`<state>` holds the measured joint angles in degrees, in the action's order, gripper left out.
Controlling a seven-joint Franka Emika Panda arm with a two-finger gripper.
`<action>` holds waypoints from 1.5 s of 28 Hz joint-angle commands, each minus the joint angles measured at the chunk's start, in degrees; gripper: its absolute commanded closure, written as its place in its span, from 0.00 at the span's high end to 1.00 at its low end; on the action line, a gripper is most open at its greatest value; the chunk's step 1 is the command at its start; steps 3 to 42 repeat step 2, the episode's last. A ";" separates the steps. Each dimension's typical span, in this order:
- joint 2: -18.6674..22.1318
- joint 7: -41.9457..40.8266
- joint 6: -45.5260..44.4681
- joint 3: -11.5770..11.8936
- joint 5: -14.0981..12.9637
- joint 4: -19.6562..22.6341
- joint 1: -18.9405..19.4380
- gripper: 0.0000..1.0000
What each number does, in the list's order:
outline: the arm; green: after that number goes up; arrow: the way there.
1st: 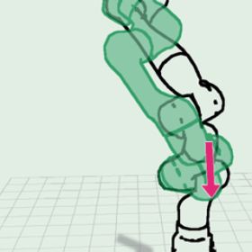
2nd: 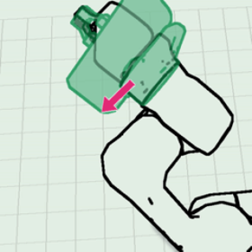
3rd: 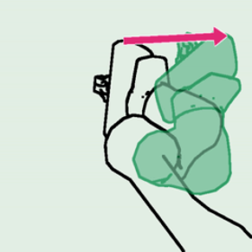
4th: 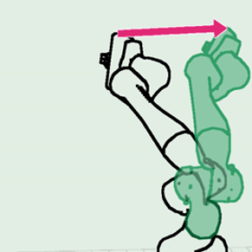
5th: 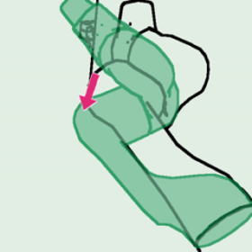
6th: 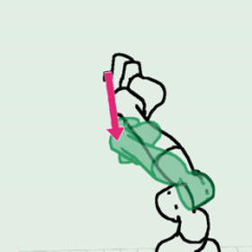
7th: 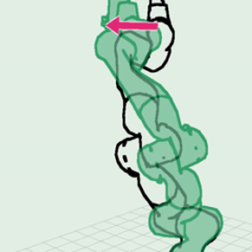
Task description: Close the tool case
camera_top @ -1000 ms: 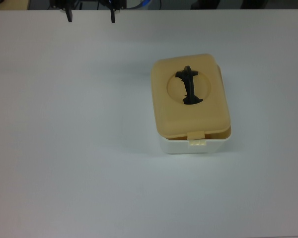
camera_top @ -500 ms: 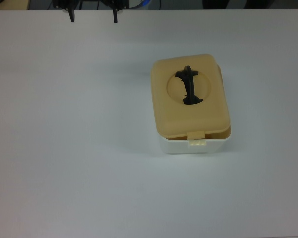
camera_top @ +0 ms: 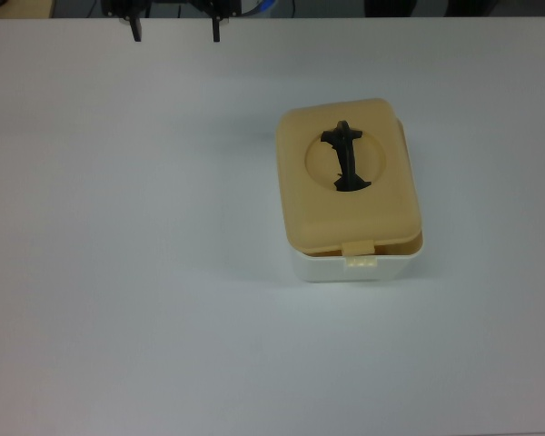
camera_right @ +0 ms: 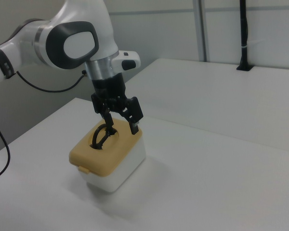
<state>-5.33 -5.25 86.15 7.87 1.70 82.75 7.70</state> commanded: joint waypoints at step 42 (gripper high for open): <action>0.41 0.33 -0.28 -0.05 0.41 0.31 0.47 1.00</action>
